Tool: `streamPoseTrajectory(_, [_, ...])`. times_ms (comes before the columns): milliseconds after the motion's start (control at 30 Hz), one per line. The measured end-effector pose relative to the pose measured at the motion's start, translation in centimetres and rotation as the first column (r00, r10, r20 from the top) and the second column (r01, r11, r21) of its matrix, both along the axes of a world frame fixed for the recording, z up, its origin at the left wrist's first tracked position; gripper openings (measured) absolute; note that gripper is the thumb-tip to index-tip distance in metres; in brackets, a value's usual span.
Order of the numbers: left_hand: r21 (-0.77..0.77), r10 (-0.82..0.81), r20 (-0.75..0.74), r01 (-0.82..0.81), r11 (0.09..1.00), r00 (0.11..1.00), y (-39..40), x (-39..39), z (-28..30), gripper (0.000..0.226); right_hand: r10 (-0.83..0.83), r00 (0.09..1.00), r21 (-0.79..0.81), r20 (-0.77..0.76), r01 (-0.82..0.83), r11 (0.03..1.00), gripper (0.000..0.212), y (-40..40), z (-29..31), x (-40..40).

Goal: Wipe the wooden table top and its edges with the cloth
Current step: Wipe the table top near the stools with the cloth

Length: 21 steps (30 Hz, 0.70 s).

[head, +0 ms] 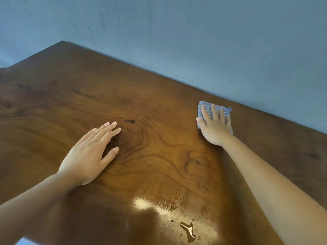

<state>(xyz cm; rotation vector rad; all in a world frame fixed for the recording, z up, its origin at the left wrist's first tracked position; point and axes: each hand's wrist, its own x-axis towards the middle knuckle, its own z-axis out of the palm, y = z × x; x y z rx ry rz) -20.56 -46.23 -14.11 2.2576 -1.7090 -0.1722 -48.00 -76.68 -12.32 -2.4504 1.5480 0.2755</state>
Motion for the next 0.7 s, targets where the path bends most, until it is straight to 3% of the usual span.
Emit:
streamPoseTrajectory(167, [0.006,-0.009,-0.006,0.009,1.000,1.000,0.2,-0.2,0.0,0.062,0.213,0.977,-0.008,-0.007,-0.213,0.977,0.061,7.2,-0.3,-4.5])
streamPoseTrajectory(333, [0.009,-0.023,-0.002,0.023,1.000,1.000,-0.1,-0.2,-0.1,0.061,0.345,0.939,0.048,0.007,-0.345,0.938,0.057,4.6,0.1,-7.3])
streamPoseTrajectory(533, [-0.005,-0.016,0.000,0.016,1.000,1.000,-0.1,-0.1,-0.4,0.059,0.012,0.999,-0.004,-0.036,-0.012,1.000,0.053,-1.8,0.0,-6.8])
streamPoseTrajectory(700, [0.003,-0.025,-0.007,0.025,1.000,1.000,-0.1,0.0,-0.5,0.058,-0.220,0.975,0.013,-0.040,0.221,0.975,0.056,0.5,0.0,-4.5])
